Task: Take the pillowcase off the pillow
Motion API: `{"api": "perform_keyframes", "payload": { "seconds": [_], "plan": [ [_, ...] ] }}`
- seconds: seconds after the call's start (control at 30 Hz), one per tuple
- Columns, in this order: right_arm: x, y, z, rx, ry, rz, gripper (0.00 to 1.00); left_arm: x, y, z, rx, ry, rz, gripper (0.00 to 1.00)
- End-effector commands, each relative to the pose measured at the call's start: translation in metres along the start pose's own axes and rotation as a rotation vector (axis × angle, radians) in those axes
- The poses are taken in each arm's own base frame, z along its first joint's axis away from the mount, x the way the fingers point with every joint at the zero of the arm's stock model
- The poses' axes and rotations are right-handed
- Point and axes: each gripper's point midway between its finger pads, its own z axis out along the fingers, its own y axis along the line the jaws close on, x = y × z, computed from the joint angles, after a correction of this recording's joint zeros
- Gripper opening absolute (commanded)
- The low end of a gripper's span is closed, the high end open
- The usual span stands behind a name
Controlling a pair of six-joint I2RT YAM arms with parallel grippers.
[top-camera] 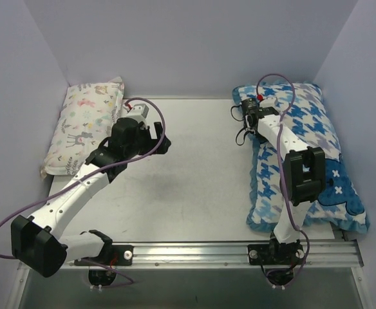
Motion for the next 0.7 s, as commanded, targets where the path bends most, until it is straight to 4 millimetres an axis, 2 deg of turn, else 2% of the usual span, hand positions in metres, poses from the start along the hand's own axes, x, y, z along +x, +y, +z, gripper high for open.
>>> {"api": "perform_keyframes", "payload": {
  "seconds": [0.0,0.07,0.17,0.2,0.27,0.3,0.33,0.37,0.43,0.47,0.5,0.67],
  "plan": [
    [0.007,-0.001,-0.008,-0.043,0.015,0.041,0.09,-0.017,-0.01,0.011,0.049,-0.075,-0.052,0.98],
    [0.007,0.001,-0.01,-0.063,0.014,0.053,0.0,-0.017,-0.01,0.015,0.049,-0.081,-0.063,0.97],
    [0.007,0.01,-0.022,-0.134,-0.008,0.076,0.0,-0.022,-0.011,0.022,0.059,-0.115,-0.086,0.97],
    [0.009,0.015,-0.033,-0.191,-0.02,0.075,0.0,-0.019,-0.01,0.025,0.057,-0.111,-0.093,0.97],
    [0.0,0.03,-0.061,-0.254,-0.106,0.071,0.0,-0.02,-0.011,0.03,0.068,-0.121,-0.098,0.97],
    [-0.004,0.028,-0.078,-0.288,-0.151,0.065,0.0,-0.018,-0.01,0.035,0.063,-0.115,-0.101,0.97],
    [-0.007,0.035,-0.093,-0.329,-0.184,0.063,0.0,-0.017,-0.009,0.037,0.063,-0.115,-0.101,0.97],
    [-0.007,0.049,-0.115,-0.388,-0.222,0.037,0.0,-0.019,-0.011,0.04,0.071,-0.128,-0.101,0.98],
    [-0.007,0.055,-0.143,-0.483,-0.255,0.059,0.0,-0.012,-0.007,0.047,0.066,-0.119,-0.103,0.97],
    [-0.004,0.062,-0.159,-0.527,-0.272,0.052,0.0,-0.019,-0.01,0.048,0.08,-0.151,-0.103,0.97],
    [-0.004,0.061,-0.173,-0.57,-0.293,0.066,0.0,-0.015,-0.008,0.052,0.079,-0.148,-0.108,0.98],
    [0.012,0.082,-0.218,-0.749,-0.306,0.054,0.0,-0.006,-0.002,0.066,0.107,-0.194,-0.11,0.97]
  ]
}}
